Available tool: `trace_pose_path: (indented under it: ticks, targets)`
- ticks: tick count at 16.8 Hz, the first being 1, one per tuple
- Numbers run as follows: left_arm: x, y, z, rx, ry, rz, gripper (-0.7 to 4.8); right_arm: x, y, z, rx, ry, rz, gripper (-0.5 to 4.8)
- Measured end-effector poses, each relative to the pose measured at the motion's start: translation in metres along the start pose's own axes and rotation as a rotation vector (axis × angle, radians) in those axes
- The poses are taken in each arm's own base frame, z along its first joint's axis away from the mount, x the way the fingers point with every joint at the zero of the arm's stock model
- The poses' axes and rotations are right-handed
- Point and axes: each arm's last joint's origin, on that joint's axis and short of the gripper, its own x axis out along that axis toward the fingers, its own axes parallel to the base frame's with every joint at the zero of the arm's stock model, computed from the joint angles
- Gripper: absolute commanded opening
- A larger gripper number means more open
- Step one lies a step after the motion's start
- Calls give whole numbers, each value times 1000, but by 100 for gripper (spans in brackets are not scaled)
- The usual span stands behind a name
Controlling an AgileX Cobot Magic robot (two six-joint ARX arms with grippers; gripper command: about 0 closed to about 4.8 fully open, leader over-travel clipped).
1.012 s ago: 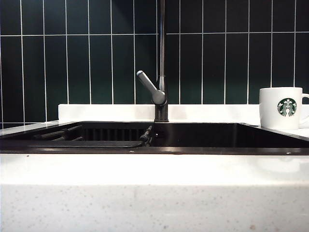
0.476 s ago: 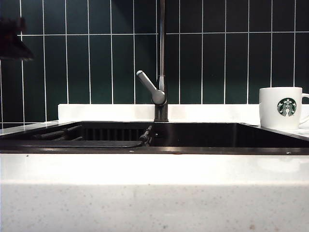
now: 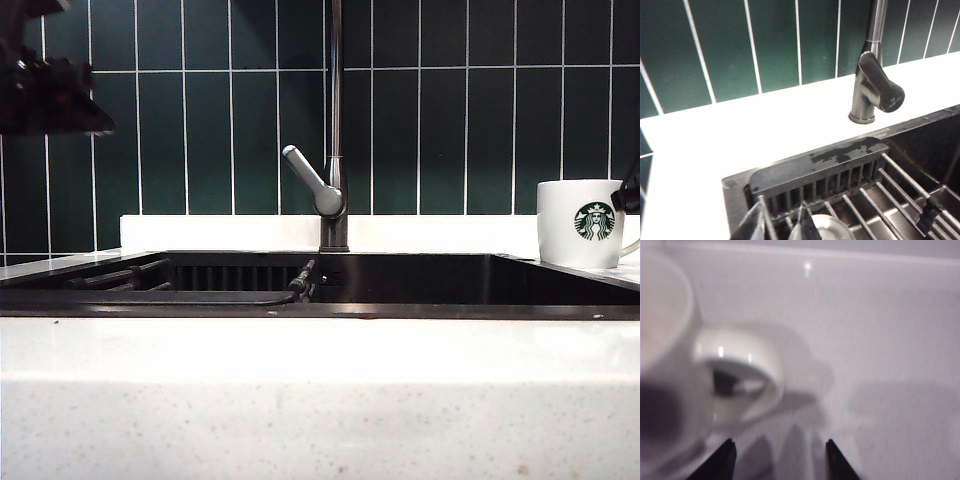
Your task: Pick up the mug next to the sink, go to the faucet to get some water, pour the water into the sink, and finally put the mug back to its place.
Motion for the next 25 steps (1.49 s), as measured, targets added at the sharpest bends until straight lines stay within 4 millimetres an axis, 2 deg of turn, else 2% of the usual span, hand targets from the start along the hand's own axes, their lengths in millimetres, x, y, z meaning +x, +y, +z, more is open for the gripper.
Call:
trace_pose_path:
  ticks: [4,7,13,21,22,25]
  targets:
    - [19,-7,-9,-13,39,-56,85,3,-8,6,23,-80,-22,244]
    - [28,-12,-12,-17,50,-92,85,10,-10,3,29,-104,6,244]
    - [29,-13,-12,-16,39,-135,85,24,-8,-5,31,-129,47,244]
    - [29,-13,-13,-16,38,-142,85,41,-8,4,35,-167,42,242]
    - [29,-13,-12,-16,37,-148,85,43,-7,2,35,-161,42,229]
    - [28,-13,-13,-18,39,-163,85,46,-6,-2,33,-143,44,134]
